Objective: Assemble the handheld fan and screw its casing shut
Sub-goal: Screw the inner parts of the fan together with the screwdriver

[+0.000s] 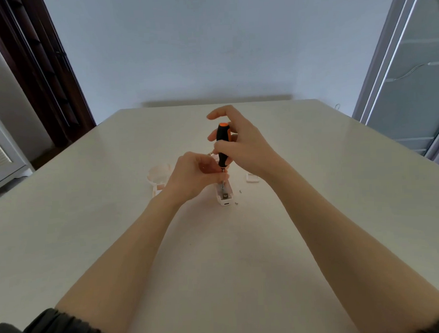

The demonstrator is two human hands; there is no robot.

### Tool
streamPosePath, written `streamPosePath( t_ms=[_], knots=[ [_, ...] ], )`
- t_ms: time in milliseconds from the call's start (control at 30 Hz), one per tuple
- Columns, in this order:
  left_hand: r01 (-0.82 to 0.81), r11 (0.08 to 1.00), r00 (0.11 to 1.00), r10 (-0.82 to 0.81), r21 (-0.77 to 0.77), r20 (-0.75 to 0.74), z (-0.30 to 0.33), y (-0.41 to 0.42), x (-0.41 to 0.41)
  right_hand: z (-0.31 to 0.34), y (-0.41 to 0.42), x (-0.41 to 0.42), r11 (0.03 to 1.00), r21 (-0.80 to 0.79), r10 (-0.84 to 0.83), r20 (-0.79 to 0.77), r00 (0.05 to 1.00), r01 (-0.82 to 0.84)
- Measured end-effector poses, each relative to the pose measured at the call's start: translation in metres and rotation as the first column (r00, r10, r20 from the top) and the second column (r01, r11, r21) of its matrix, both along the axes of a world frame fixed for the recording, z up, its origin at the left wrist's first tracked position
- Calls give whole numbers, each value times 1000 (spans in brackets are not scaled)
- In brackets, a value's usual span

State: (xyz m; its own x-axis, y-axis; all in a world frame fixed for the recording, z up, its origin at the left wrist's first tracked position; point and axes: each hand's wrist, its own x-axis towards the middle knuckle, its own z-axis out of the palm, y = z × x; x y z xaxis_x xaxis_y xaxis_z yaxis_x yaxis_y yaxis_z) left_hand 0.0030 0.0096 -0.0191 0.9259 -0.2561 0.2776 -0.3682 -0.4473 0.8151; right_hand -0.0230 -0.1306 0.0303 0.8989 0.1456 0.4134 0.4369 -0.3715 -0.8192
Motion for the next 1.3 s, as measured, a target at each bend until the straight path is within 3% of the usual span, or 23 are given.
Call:
streamPosePath(
  t_ms=[233,700,1033,1300],
  knots=[
    [-2,1000,1000,2,-8,-16,0,1,-1,-4,0,4,978,-169,-95,147,985,119],
    [-22,1000,997,24,-19,70,8,-8,-9,-15,8,4,943,-109,-272,283,920,313],
    [-33,999,999,34,-9,41,7,-6,-7,-3,7,-1,988,-118,-81,180,980,103],
    [-15,999,1000,15,-47,7,5,-7,-6,-4,0,1,964,-204,-121,239,963,172]
  ],
)
